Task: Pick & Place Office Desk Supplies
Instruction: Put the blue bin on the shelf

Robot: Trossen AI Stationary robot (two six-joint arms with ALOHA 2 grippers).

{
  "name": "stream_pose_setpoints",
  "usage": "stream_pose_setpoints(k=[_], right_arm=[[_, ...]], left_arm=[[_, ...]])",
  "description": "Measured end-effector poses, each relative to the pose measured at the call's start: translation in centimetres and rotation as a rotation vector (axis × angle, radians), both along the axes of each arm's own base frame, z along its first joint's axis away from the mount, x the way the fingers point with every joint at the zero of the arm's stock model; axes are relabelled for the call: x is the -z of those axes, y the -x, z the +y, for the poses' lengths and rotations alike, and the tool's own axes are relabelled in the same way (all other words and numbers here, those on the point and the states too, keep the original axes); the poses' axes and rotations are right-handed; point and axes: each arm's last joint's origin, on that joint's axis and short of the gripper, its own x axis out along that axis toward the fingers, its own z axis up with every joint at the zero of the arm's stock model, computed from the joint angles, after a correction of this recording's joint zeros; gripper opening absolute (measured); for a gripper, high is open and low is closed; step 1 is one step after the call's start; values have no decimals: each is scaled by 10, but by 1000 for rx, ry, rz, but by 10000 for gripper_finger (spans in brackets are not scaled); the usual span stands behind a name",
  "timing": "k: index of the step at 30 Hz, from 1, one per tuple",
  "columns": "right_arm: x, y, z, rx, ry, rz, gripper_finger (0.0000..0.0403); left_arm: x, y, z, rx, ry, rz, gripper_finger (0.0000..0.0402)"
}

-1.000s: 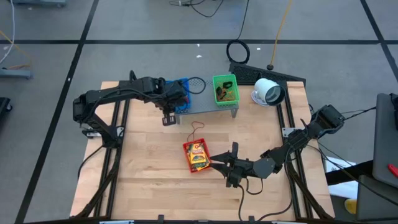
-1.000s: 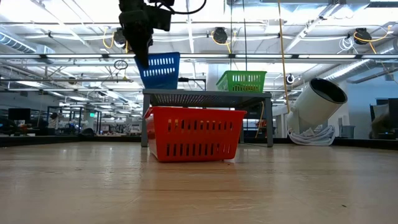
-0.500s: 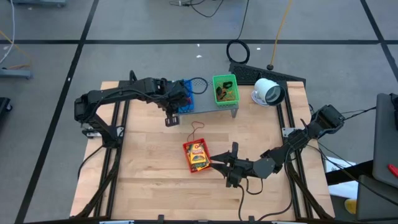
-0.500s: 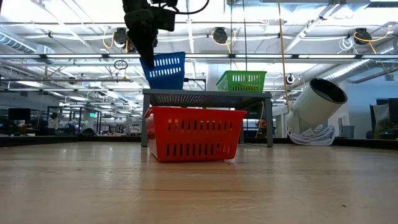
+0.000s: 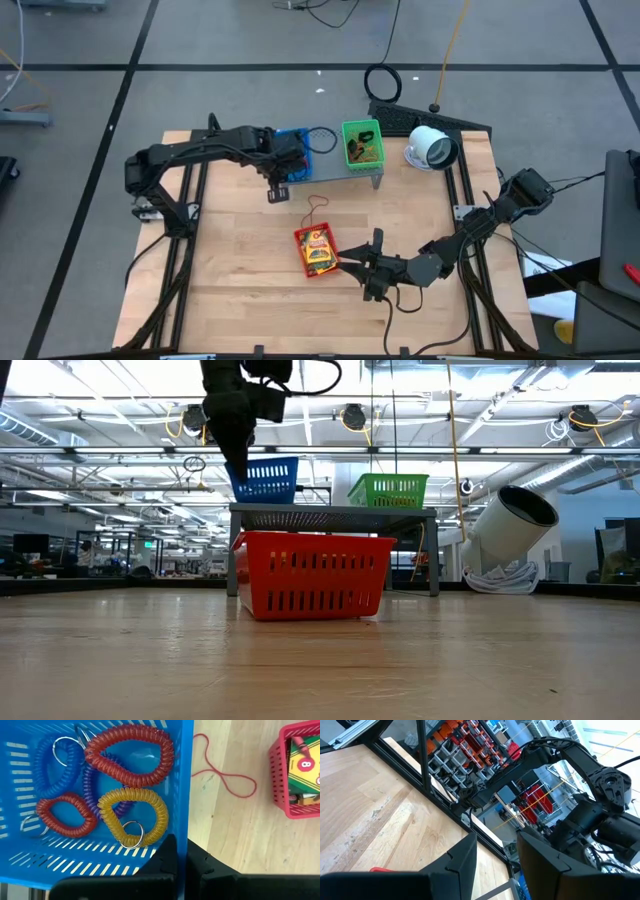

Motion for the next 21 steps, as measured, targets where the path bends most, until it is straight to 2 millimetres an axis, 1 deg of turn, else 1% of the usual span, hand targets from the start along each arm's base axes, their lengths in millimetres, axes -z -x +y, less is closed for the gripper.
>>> stream_pose_setpoints(k=[21], right_arm=[[0, 0, 0, 0, -8, -1, 130]], left_arm=[[0, 1, 0, -31, 4, 2, 4]])
